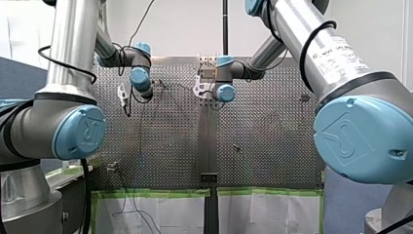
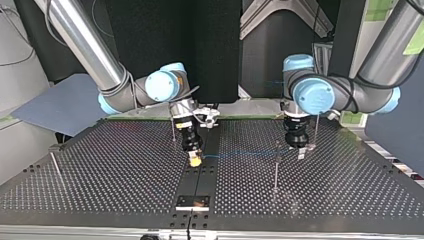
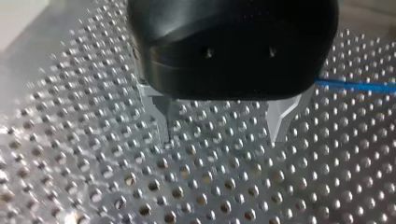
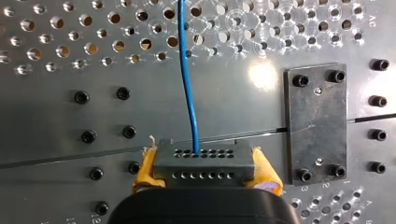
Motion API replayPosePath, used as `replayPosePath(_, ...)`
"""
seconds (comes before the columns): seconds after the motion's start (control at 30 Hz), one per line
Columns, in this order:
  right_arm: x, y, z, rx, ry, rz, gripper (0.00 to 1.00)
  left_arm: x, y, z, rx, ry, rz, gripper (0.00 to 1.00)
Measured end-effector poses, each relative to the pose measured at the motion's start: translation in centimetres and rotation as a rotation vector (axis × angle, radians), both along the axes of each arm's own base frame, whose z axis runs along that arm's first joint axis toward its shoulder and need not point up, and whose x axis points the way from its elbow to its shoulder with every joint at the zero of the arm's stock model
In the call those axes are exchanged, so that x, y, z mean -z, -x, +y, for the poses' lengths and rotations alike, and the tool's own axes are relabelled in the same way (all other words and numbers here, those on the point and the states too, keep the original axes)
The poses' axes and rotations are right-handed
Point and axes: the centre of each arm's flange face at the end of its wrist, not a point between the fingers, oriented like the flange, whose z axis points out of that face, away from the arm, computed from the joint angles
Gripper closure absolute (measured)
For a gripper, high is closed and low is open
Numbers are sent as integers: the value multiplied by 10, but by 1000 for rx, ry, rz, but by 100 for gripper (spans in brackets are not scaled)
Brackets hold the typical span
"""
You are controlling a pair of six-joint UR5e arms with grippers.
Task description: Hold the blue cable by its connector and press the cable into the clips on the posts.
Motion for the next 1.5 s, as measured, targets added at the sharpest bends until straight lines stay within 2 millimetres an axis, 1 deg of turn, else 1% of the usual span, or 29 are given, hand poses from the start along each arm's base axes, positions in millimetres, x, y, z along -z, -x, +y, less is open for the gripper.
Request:
replayPosePath(0.13,1,0,1,0,-1,1,100,-6,9,-3,8,0,0,2)
replayPosePath(0.27,0,0,1,5,-1,0,100,-18,18,-7,17,1,-19,2)
replayPosePath(0.4,-1,-1,1,5,0,-3,100,-25,25,-11,29,-1,-22,2)
replayPosePath(0.57,0,-2,3,6,-3,-4,100,-26,34,-19,39,-8,-8,2)
replayPosePath(0.7,1,-3,4,3,-7,-7,100,-29,45,-19,36,-9,-6,2)
replayPosePath(0.87,0,-3,5,1,-7,-9,100,-31,53,-20,39,-10,-4,2)
replayPosePath(1.07,2,-3,5,1,-12,-9,100,-41,64,-24,60,-10,-15,2)
replayPosePath(1.23,3,-1,4,3,-15,-10,100,-46,69,-30,89,-9,-19,2)
replayPosePath(1.5,7,1,3,3,-23,-9,100,-46,79,-37,112,-11,-14,2)
